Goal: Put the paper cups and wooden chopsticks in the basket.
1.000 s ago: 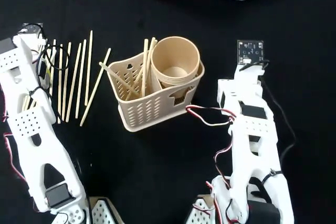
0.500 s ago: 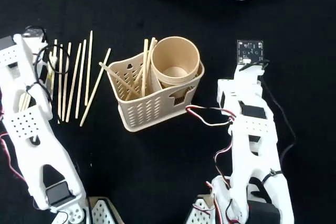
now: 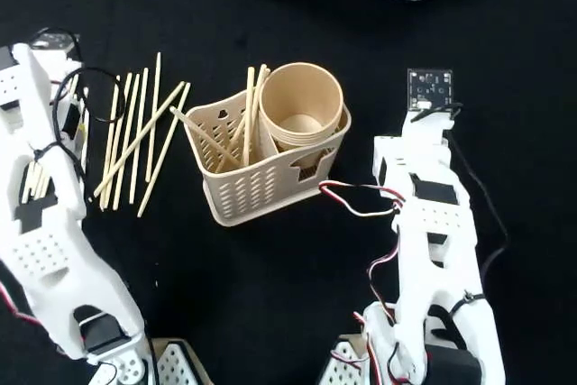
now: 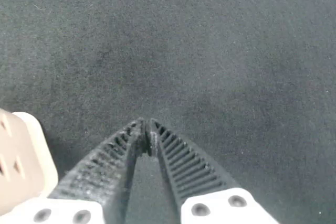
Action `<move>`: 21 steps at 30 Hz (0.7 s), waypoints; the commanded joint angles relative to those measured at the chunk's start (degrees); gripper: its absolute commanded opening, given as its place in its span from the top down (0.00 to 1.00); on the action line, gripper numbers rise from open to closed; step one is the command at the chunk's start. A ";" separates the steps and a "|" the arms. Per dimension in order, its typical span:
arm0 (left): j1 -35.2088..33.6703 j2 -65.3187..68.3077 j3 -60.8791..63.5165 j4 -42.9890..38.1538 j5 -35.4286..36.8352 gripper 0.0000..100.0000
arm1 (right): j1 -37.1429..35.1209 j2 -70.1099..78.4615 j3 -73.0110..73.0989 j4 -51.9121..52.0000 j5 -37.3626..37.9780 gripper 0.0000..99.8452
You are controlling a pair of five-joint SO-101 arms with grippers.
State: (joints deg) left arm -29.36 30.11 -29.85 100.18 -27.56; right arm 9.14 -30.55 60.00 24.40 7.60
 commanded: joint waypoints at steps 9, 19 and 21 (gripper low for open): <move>6.81 -30.77 16.31 0.09 5.01 0.97 | -0.53 0.13 -0.31 -1.05 0.35 0.99; 10.07 -65.23 44.97 -21.71 10.90 0.97 | -0.53 0.13 -0.31 -1.05 0.35 0.99; 10.07 -72.44 50.51 -27.60 13.10 0.97 | -0.53 0.13 -0.31 -1.05 0.35 0.99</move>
State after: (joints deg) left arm -20.13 -27.82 11.12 83.03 -18.86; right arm 9.14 -30.55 60.00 24.40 7.60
